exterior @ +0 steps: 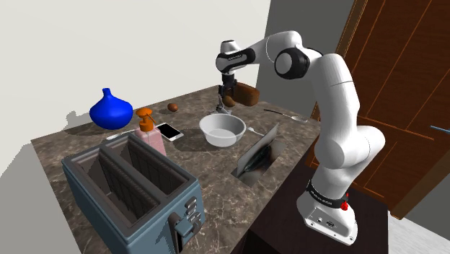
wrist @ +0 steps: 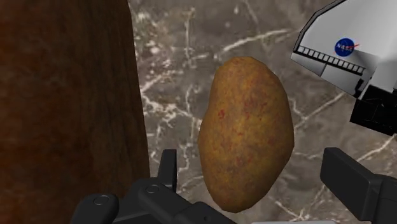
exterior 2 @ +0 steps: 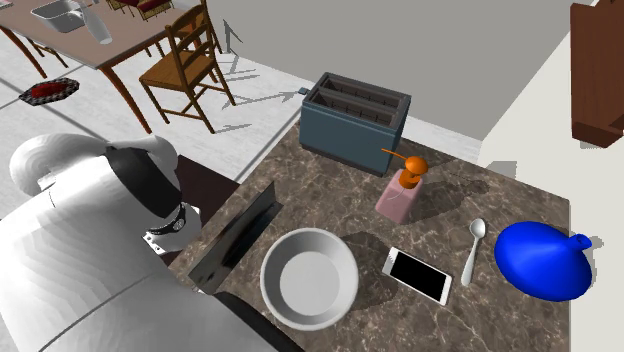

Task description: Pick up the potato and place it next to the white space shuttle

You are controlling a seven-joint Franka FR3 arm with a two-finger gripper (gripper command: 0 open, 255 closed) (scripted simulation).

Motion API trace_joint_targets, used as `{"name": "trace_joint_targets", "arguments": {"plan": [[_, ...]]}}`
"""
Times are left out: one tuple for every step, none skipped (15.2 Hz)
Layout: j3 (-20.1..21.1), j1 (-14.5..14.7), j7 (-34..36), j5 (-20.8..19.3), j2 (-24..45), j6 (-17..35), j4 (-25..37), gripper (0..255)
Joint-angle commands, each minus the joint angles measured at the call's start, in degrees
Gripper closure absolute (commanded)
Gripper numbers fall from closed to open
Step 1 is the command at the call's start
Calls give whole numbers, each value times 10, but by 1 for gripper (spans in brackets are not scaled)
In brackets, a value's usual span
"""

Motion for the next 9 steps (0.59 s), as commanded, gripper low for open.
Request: {"name": "trace_joint_targets", "arguments": {"plan": [[2, 3, 0, 2, -13, -22, 9, 0], [2, 4, -1, 3, -17, -35, 17, 0], [2, 4, -1, 3, -17, -35, 17, 0], [2, 4, -1, 3, -17, -35, 17, 0], [2, 4, -1, 3, -17, -35, 17, 0], [2, 4, -1, 3, -17, -35, 17, 0], [2, 4, -1, 3, -17, -35, 17, 0], [2, 4, -1, 3, -17, -35, 17, 0], [2, 4, -1, 3, -17, -35, 17, 0]]}}
